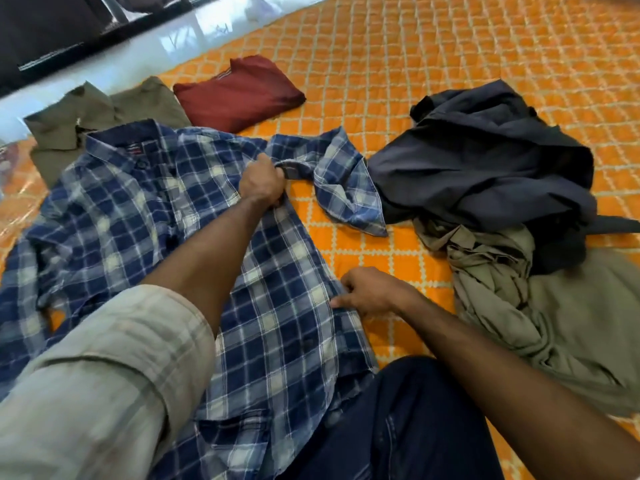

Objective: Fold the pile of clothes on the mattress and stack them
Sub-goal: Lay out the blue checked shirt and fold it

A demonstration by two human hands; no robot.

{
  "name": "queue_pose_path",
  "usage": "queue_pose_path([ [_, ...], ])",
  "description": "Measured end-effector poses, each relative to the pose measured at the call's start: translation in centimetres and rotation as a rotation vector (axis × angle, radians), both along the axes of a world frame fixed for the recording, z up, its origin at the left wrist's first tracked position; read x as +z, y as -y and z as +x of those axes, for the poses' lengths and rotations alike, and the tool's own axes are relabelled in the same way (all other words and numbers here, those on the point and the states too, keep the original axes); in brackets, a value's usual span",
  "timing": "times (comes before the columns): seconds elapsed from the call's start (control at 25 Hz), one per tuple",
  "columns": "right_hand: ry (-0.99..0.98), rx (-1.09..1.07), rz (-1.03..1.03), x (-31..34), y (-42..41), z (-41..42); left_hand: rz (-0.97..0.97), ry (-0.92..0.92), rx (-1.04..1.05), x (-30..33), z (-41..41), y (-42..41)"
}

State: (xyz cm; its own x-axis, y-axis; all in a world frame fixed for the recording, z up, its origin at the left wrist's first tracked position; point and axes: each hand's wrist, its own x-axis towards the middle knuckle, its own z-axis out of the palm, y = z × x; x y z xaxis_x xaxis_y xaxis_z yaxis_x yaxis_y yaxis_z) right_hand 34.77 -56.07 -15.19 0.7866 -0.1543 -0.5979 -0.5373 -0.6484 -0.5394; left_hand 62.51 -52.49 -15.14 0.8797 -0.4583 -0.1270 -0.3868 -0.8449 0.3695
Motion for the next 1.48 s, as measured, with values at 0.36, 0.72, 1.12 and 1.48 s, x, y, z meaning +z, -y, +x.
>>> queue_pose_path([
  [0.36, 0.455, -0.111, -0.178, 0.7, 0.2, -2.8, -0.161, -0.116, -0.021, -0.6, -0.1, 0.4],
  [0.72, -0.017, -0.117, -0.394, 1.4, -3.2, -3.2, -0.126, -0.098, -0.111, -0.7, -0.2, 0.2],
  [1.12, -0.022, -0.278, -0.012, 1.1, -0.3, -3.8, -0.154, -0.042, -0.100, -1.4, 0.4, 0.5],
  [1.48, 0.146, -0.468, 0.158, 0.9, 1.2, -5.7, -0.186, 0.097, -0.102, -0.9, 0.5, 0.5],
])
